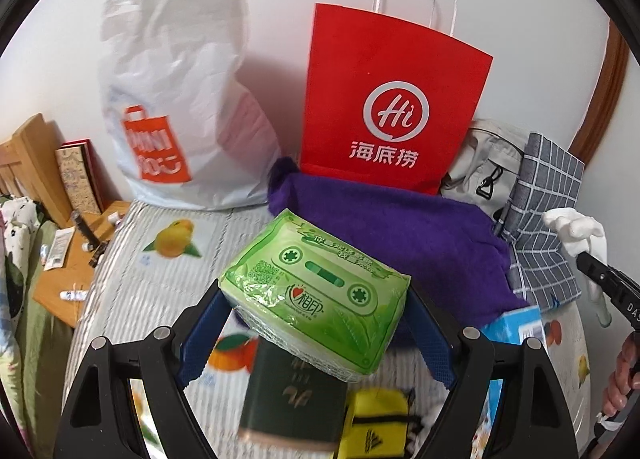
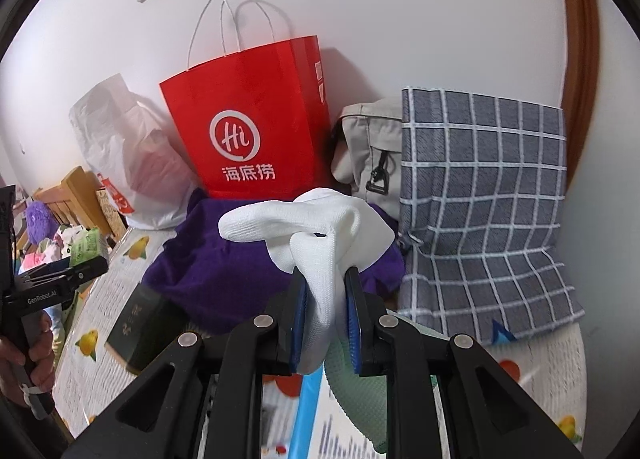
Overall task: Organize soft objects
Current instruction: 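Carry the glove and tissue pack toward the purple towel with both tools, then lower the tissue pack onto the towel with the left tool while the right releases the glove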
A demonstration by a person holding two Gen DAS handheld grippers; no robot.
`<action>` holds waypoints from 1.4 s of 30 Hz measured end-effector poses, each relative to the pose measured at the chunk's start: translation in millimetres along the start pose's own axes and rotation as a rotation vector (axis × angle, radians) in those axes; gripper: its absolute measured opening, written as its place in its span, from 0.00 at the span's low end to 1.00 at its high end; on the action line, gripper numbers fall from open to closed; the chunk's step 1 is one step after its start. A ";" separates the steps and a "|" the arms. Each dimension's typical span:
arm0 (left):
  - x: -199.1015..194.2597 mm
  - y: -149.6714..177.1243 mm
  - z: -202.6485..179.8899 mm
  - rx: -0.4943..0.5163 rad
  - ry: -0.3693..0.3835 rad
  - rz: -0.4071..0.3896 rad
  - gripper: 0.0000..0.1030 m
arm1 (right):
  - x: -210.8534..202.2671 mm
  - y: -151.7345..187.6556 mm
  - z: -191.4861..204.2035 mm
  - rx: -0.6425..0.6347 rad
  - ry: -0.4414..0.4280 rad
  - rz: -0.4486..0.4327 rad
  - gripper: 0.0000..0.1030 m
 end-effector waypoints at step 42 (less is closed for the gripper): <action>180.6 -44.1 -21.9 -0.020 0.135 0.146 0.83 | 183.8 11.6 -31.8 0.050 -0.018 0.264 0.37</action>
Point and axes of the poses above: each gripper's, at about its wrist camera, not at the fingertips, and x roughly the way its jaws point, z to its left, y to its underside, the point moved 6 cm from there along x, roughly the way its jaws point, and after that the axes turned 8 degrees about x, right-handed, at the moved point
